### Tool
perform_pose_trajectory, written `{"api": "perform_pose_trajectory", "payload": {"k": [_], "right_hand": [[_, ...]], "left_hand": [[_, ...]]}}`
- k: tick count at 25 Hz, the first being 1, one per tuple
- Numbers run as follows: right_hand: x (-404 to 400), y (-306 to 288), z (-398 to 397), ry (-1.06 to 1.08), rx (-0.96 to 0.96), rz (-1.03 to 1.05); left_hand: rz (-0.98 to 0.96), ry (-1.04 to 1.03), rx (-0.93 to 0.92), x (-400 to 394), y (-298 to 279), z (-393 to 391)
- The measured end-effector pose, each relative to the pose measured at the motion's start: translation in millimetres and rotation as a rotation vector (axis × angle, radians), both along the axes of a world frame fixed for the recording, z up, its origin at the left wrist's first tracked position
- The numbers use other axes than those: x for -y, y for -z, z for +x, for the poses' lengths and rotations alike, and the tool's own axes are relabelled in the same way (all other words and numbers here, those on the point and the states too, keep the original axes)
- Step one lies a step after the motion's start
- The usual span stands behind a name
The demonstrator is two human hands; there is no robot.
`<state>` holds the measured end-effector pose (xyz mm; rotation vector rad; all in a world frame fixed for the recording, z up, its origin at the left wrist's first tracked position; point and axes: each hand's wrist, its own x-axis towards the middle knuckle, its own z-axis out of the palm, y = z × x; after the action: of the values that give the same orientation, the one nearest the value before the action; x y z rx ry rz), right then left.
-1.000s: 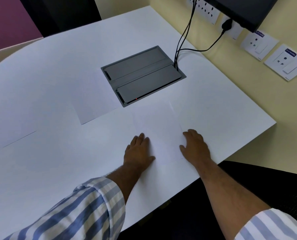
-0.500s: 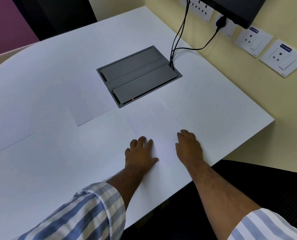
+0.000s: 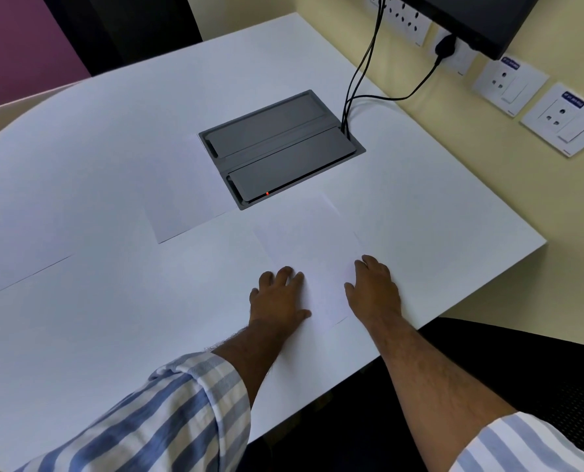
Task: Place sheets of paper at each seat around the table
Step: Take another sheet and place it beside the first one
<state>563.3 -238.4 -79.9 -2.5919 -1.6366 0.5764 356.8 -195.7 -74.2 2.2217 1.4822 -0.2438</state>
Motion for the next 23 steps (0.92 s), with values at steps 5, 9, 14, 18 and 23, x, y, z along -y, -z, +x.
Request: {"api": "perform_pose_trajectory", "payload": {"k": [5,9,14,18,23], "right_hand": [[1,-9,-1,0.043,0.01,0.075],[-1,-25,-6,0.068,-0.016,0.132],[4,-46,-28,0.058,-0.054,0.075],[13,-49,-47,0.026,-0.055,-0.039],[23,-52,-87,-0.053,-0.101,0.0]], "left_hand": [[-0.033,-0.029,0.087,2,-2,-7],[0.003,-0.062,0.113,8,-11,-23],[0.017,-0.129,0.124,18,-36,-54],[-0.001,-0.166,0.107,39,-43,-82],[0.043,-0.283,0.099,69,-52,-117]]}}
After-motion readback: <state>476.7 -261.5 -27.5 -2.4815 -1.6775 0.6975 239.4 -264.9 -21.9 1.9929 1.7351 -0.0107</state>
